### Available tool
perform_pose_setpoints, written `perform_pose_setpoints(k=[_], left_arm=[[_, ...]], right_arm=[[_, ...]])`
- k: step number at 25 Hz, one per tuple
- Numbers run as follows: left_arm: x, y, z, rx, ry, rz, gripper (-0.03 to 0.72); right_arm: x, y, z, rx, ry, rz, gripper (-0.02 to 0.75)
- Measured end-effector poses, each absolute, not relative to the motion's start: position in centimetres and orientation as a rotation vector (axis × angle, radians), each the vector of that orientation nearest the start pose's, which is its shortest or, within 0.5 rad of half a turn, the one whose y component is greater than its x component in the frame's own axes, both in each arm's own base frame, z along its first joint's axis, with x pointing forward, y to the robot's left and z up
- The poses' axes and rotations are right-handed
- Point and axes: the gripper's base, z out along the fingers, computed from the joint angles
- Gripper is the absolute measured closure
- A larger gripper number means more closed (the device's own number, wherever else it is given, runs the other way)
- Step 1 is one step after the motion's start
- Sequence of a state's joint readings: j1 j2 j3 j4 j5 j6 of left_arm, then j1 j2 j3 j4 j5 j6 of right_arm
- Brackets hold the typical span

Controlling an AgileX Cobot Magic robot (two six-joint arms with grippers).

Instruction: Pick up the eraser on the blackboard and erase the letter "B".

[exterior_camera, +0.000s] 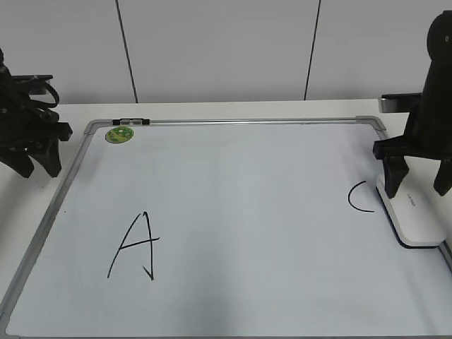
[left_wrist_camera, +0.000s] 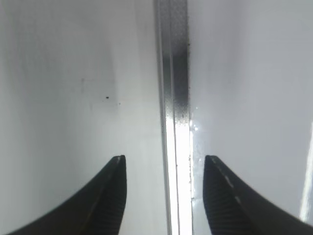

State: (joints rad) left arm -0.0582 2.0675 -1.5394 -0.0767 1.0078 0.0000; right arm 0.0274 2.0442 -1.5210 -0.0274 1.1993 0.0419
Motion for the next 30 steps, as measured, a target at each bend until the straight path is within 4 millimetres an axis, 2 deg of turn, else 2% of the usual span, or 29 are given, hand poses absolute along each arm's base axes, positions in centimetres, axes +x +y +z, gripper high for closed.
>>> perform_pose_setpoints(k=[8,11,18,20,24,27,30], left_arm=[[40.1,-2.9,21.4,0.042,2.999,-0.108,0.302],[39.5,-3.0,22.9,0.041,2.987,-0.120,0.303],[37.0,-3.0,28.4,0.022,2.891,-0.155,0.343],[35.9,-2.9,30.5,0.015,2.849,-0.156,0.351],[33.0,-2.6,33.0,0.026,2.818,-0.123,0.355],[30.1,-2.1,33.9,0.038,2.808,-0.070,0.357],[26.6,-1.8,33.9,0.037,2.793,-0.056,0.368]], right_arm=[[39.2,0.8,21.2,0.049,3.119,-0.044,0.146],[39.0,0.8,21.9,0.086,3.107,-0.040,0.155],[37.6,1.6,24.9,0.109,3.041,0.050,0.162],[36.8,2.0,26.4,0.088,3.006,0.052,0.162],[34.9,2.8,28.8,0.051,2.954,0.061,0.162],[33.5,3.2,29.9,0.028,2.931,0.062,0.163],[31.7,3.8,30.4,-0.010,2.925,0.057,0.164]])
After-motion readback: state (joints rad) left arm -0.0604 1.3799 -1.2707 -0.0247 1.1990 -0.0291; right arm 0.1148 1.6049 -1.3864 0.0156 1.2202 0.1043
